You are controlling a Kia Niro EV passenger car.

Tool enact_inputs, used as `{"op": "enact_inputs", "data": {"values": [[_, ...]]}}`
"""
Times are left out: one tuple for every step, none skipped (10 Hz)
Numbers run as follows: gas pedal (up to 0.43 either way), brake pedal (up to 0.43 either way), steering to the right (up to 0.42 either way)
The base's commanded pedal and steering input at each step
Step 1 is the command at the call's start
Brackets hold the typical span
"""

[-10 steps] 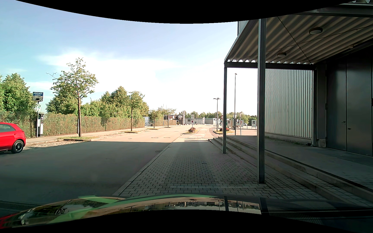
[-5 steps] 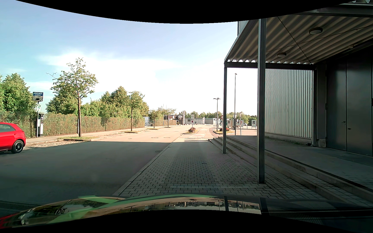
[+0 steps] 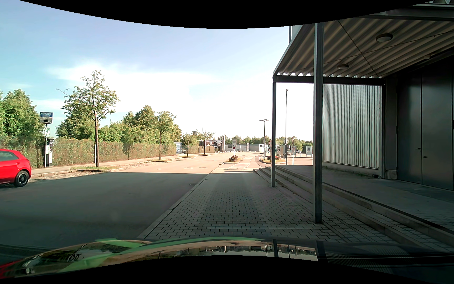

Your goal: Follow the waypoints while adhering to traffic rules and regulations

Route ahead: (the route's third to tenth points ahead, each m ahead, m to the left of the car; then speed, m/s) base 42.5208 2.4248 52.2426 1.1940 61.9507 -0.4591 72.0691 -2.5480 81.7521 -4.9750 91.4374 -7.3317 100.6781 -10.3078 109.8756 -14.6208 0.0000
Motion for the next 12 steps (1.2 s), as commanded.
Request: {"op": "enact_inputs", "data": {"values": [[0.000,0.317,-0.067],[0.000,0.317,-0.067],[0.000,0.317,-0.067],[0.000,0.317,-0.067],[0.000,0.317,-0.067],[0.000,0.317,-0.067],[0.000,0.317,-0.067],[0.000,0.317,-0.068],[0.000,0.317,-0.068],[0.000,0.317,-0.067],[0.000,0.317,-0.068],[0.000,0.317,-0.068]]}}
